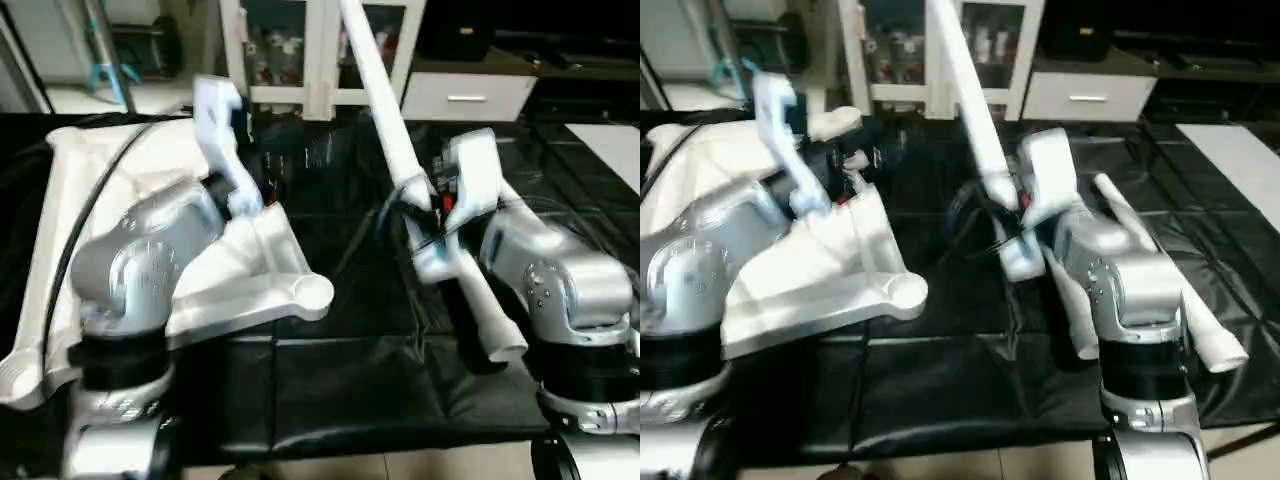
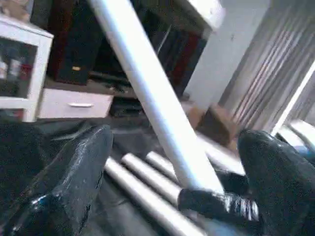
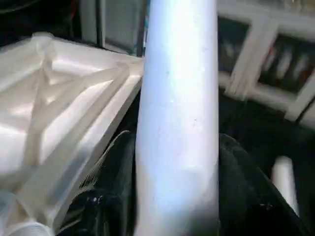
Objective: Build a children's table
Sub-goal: Move to table
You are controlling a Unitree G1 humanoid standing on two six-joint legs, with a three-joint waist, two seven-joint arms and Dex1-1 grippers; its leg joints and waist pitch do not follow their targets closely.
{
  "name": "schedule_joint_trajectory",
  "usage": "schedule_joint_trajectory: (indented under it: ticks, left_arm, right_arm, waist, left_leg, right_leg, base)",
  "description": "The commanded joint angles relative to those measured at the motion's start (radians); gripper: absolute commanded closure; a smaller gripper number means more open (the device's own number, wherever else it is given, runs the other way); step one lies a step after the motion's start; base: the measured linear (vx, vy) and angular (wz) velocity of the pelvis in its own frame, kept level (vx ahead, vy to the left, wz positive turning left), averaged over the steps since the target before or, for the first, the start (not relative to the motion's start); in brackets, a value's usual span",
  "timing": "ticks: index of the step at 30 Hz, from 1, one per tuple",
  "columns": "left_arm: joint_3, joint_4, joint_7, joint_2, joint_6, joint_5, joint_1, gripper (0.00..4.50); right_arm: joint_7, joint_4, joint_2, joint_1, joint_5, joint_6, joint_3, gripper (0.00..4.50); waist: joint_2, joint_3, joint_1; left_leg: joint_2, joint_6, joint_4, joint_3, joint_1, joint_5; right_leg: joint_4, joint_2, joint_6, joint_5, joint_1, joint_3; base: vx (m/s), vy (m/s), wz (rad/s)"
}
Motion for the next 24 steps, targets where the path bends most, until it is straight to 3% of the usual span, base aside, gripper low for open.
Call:
schedule_joint_trajectory:
  ticks: [1,5,6,10,14,17,19,21,24]
  left_arm:
    - [0.020,0.022,0.023,-0.007,0.013,-0.019,-0.023,0.00]
    - [0.056,0.077,0.076,-0.065,0.020,-0.005,-0.089,0.00]
    - [0.059,0.082,0.084,-0.070,0.015,-0.006,-0.096,0.00]
    - [0.065,0.097,0.121,-0.080,0.002,-0.043,-0.117,0.00]
    - [0.067,0.126,0.154,-0.083,-0.011,-0.019,-0.123,0.00]
    - [0.100,0.149,0.180,-0.100,-0.021,-0.012,-0.137,0.00]
    - [0.116,0.153,0.184,-0.108,-0.033,-0.028,-0.145,0.00]
    - [0.127,0.160,0.193,-0.110,-0.035,-0.054,-0.150,0.34]
    - [0.138,0.160,0.200,-0.117,-0.033,-0.086,-0.154,0.40]
  right_arm:
    - [0.016,-0.024,-0.017,0.020,-0.046,-0.059,0.050,2.66]
    - [0.004,-0.054,-0.027,0.031,-0.096,-0.151,0.123,2.66]
    - [0.005,-0.056,-0.031,0.029,-0.102,-0.155,0.132,2.66]
    - [-0.002,-0.055,-0.039,0.029,-0.130,-0.192,0.152,2.66]
    - [-0.012,-0.047,-0.059,0.027,-0.181,-0.246,0.180,2.66]
    - [-0.025,-0.044,-0.081,0.025,-0.238,-0.280,0.219,2.66]
    - [-0.037,-0.043,-0.091,0.025,-0.271,-0.293,0.239,2.66]
    - [-0.056,-0.037,-0.092,0.026,-0.305,-0.306,0.253,2.66]
    - [-0.070,-0.028,-0.092,0.023,-0.338,-0.327,0.267,2.66]
  waist:
    - [-0.003,-0.070,0.006]
    - [-0.002,-0.077,0.008]
    - [0.003,-0.075,0.009]
    - [0.004,-0.071,0.009]
    - [0.002,-0.069,0.009]
    - [0.008,-0.069,0.007]
    - [0.005,-0.069,0.005]
    - [0.006,-0.069,0.003]
    - [0.007,-0.069,0.002]
  left_leg:
    - [0.063,-0.017,-0.059,-0.026,0.016,-0.058]
    - [0.065,0.025,-0.051,-0.028,0.013,-0.017]
    - [0.067,0.030,-0.052,-0.029,0.014,-0.030]
    - [0.068,0.014,-0.055,-0.029,0.015,-0.074]
    - [0.068,-0.001,-0.057,-0.029,0.015,-0.104]
    - [0.067,-0.011,-0.058,-0.031,0.015,-0.113]
    - [0.068,-0.012,-0.059,-0.032,0.016,-0.120]
    - [0.067,-0.012,-0.058,-0.031,0.016,-0.124]
    - [0.068,-0.014,-0.059,-0.032,0.016,-0.135]
  right_leg:
    - [-0.072,-0.086,-0.190,0.074,0.043,0.053]
    - [-0.061,-0.084,-0.217,0.167,0.041,0.050]
    - [-0.062,-0.085,-0.223,0.157,0.038,0.049]
    - [-0.066,-0.086,-0.222,0.103,0.037,0.049]
    - [-0.072,-0.087,-0.206,0.060,0.038,0.051]
    - [-0.073,-0.086,-0.198,0.052,0.038,0.051]
    - [-0.074,-0.085,-0.198,0.050,0.037,0.050]
    - [-0.074,-0.085,-0.204,0.052,0.036,0.051]
    - [-0.074,-0.085,-0.205,0.043,0.036,0.051]
  base:
    - [0.000,0.000,0.00]
    - [0.000,0.000,0.00]
    - [0.000,0.000,0.00]
    - [0.000,0.000,0.00]
    - [0.000,0.000,0.00]
    - [0.000,0.000,0.00]
    - [0.000,0.000,0.00]
    - [0.000,0.000,0.00]
    - [0.000,0.000,0.00]
